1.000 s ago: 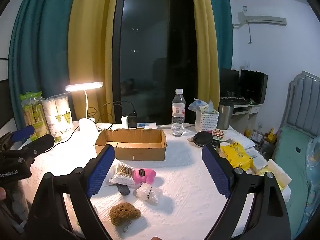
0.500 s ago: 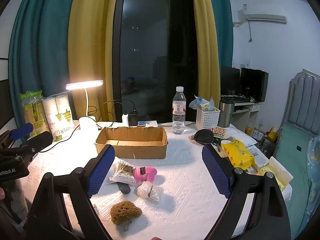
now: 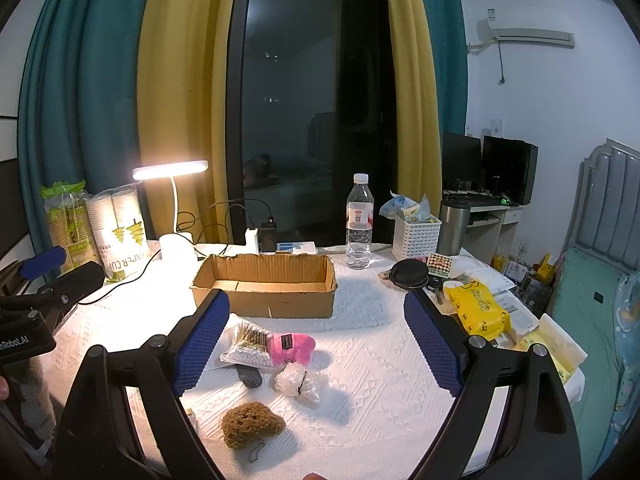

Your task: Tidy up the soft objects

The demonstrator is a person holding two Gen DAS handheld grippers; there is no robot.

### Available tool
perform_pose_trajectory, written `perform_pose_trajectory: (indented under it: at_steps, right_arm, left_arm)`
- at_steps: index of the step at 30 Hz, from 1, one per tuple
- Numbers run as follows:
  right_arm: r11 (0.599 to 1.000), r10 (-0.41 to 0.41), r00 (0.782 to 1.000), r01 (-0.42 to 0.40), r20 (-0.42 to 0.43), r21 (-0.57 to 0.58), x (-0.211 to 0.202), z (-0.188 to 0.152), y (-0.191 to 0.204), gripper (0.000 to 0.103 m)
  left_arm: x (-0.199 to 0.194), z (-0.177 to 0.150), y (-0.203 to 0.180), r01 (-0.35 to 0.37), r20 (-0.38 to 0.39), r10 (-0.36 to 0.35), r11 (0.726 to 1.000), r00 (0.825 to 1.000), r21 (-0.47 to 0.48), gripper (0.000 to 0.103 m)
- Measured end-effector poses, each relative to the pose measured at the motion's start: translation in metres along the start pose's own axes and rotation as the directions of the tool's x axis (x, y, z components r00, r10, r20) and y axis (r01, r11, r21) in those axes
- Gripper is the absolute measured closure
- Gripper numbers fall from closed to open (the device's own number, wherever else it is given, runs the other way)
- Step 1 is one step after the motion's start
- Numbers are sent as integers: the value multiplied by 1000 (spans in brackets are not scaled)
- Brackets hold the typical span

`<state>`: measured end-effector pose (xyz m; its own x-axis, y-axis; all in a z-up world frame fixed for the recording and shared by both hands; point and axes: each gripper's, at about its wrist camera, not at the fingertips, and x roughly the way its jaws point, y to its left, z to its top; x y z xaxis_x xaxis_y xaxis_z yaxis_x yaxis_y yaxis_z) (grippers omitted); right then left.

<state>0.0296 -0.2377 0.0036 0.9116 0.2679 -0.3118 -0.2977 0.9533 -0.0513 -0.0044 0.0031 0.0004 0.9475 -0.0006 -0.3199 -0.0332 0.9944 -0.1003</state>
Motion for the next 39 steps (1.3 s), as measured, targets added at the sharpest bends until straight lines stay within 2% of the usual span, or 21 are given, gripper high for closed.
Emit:
perform_pose_trajectory:
  at_steps: [39]
  right_arm:
    - [1000, 6, 1000, -6, 0, -7, 0, 2, 8, 12]
  left_arm:
    - [-1, 2, 2, 7, -5, -7, 1000, 1000, -1, 1]
